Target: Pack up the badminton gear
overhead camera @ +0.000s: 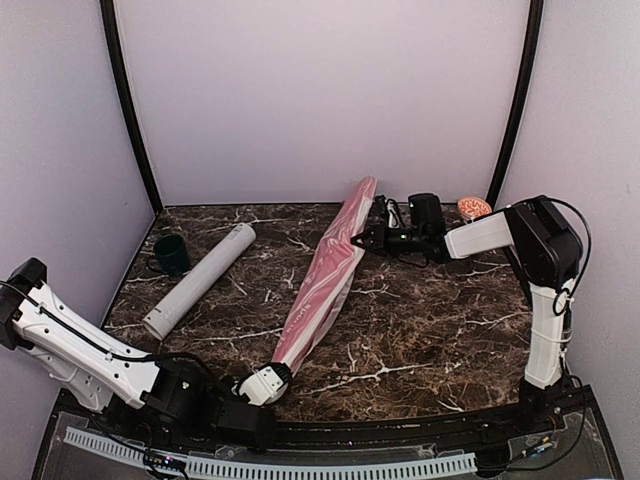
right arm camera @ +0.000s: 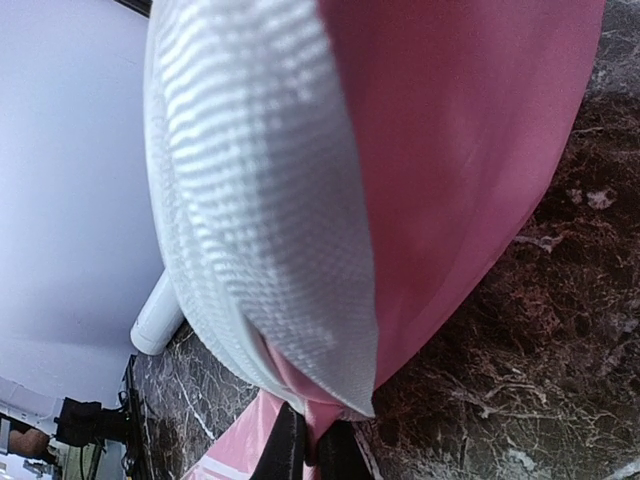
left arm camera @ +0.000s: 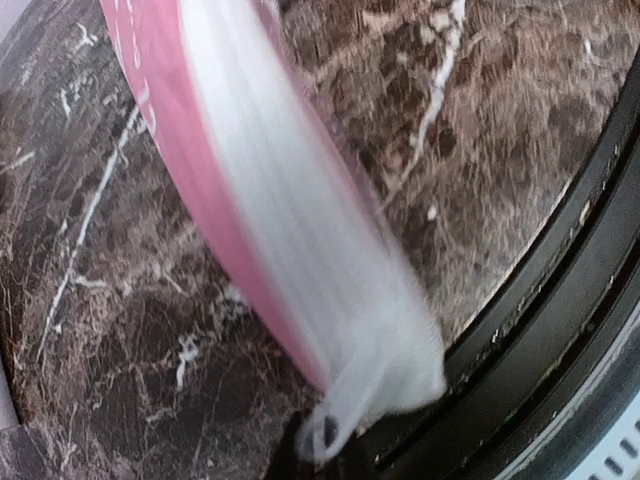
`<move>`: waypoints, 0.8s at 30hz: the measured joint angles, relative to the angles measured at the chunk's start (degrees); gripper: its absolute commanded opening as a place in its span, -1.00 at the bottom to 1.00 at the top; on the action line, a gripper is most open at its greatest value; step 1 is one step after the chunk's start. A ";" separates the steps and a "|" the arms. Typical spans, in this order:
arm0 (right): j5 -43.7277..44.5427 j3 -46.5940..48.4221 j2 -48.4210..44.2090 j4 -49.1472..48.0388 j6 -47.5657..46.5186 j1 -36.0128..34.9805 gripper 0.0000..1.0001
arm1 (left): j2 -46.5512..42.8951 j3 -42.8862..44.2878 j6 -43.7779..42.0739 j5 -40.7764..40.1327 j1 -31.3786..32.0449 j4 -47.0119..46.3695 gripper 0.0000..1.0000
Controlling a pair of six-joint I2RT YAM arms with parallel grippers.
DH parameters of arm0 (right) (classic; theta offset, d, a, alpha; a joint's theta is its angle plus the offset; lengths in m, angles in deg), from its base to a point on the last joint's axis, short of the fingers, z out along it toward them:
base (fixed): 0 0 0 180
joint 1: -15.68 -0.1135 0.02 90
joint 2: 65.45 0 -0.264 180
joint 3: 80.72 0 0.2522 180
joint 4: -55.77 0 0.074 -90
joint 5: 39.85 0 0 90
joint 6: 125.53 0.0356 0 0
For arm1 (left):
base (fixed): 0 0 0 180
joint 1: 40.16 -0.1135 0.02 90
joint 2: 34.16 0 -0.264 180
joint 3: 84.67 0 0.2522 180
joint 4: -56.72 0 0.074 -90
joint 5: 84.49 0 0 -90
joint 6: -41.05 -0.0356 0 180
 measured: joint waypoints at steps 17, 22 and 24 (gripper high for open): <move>6.56 1.09 3.50 12.33 -3.06 1.07 0.61 | -26.43 -9.70 -5.99 6.58 -13.14 -15.91 0.98; 8.57 -4.52 -3.48 17.33 -6.01 2.01 0.91 | -28.22 -11.32 -7.56 10.47 -20.59 -18.91 0.98; 9.14 -7.87 -7.85 18.60 -7.02 2.38 0.98 | -27.56 -11.37 -8.28 13.94 -24.83 -19.93 0.98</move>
